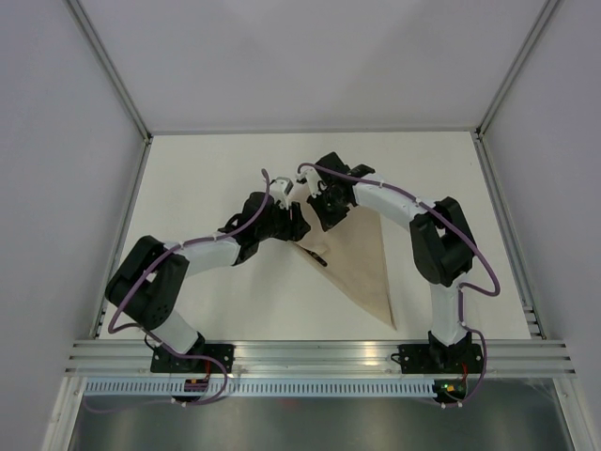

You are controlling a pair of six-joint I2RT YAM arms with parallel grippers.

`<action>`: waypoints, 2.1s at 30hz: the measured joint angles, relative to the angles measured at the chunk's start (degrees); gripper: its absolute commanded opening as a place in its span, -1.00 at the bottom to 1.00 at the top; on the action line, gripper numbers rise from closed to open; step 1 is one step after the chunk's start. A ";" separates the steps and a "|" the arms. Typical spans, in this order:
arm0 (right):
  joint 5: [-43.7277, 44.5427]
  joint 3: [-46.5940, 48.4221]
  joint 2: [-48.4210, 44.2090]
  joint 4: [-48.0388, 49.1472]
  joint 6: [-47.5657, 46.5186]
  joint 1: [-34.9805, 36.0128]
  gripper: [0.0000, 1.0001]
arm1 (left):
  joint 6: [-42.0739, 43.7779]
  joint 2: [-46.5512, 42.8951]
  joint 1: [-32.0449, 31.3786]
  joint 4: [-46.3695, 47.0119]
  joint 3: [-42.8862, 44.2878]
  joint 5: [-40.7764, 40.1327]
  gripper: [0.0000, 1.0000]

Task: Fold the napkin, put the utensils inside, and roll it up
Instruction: Fold the napkin at the center of the board.

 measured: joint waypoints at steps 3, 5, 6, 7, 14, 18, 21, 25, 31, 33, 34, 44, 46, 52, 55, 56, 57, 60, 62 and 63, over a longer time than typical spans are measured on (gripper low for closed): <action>-0.26 -0.46 -0.31 0.13 -0.02 1.53 -0.74 | -2.82 0.17 0.35 -0.31 0.17 -3.30 0.16; -0.63 -1.68 -1.01 0.37 -0.04 2.34 -0.75 | -4.85 0.81 0.35 -0.63 1.01 -4.76 0.12; -0.81 -2.47 -1.38 0.46 -0.04 2.67 -0.75 | -5.79 1.33 0.35 -0.83 1.66 -5.35 0.11; -0.85 -3.32 -1.70 0.55 -0.04 2.86 -0.75 | -6.45 1.70 0.35 -0.85 2.16 -5.68 0.11; -0.85 -8.94 -2.23 1.03 -0.11 2.95 -0.78 | -11.61 5.20 0.35 -1.20 4.57 -7.26 0.02; -0.70 -11.23 -2.29 1.38 0.37 3.41 -0.78 | -13.35 6.88 0.35 -1.42 4.72 -7.21 0.01; -0.42 -12.44 -2.49 1.90 0.90 3.41 -0.78 | -14.32 7.89 0.35 -1.42 4.76 -6.73 -0.01; 0.11 -13.38 -2.69 2.60 1.33 3.43 -0.80 | -15.21 8.92 0.33 -1.38 4.83 -6.08 -0.01; 0.31 -13.99 -3.48 2.60 0.83 3.82 -0.79 | -15.85 10.78 0.37 -1.36 5.05 -5.46 -0.02; 1.01 -14.01 -3.87 2.23 1.07 4.52 -0.81 | -15.89 11.30 0.37 -1.16 5.14 -4.98 -0.01; 1.18 -14.01 -3.93 2.14 0.94 4.52 -0.81 | -15.89 11.30 0.42 -1.09 5.14 -4.74 -0.01; 3.65 -11.32 -10.32 -2.84 -3.52 2.01 -0.76 | -15.76 11.28 0.61 2.91 6.62 3.02 -0.01; 3.23 -10.60 -13.05 -3.78 -5.73 0.81 -0.74 | -15.78 11.28 0.61 3.45 6.75 5.11 -0.01; 1.66 -13.27 -21.16 -8.96 -13.60 -3.04 -0.70 | -17.05 12.20 0.61 5.14 6.78 10.64 -0.01; 1.51 -17.16 -22.45 -11.61 -17.05 -2.78 -0.70 | -18.49 13.07 0.61 6.25 6.62 12.94 -0.01; 1.49 -18.47 -22.16 -12.33 -17.92 -2.69 -0.70 | -18.93 13.38 0.61 6.43 6.58 13.57 -0.01; 1.44 -19.50 -21.70 -13.18 -18.67 -2.49 -0.70 | -19.30 13.77 0.61 6.49 6.58 14.08 -0.02; 1.27 -20.98 -19.56 -14.34 -19.80 -2.38 -0.70 | -20.13 15.52 0.61 5.81 6.88 14.47 -0.02; 1.29 -21.00 -17.38 -13.92 -20.02 -2.38 -0.70 | -20.68 17.18 0.61 4.42 7.48 14.43 -0.02; 1.36 -20.98 -16.28 -13.49 -20.00 -2.38 -0.70 | -21.00 18.08 0.63 3.54 7.89 14.40 -0.02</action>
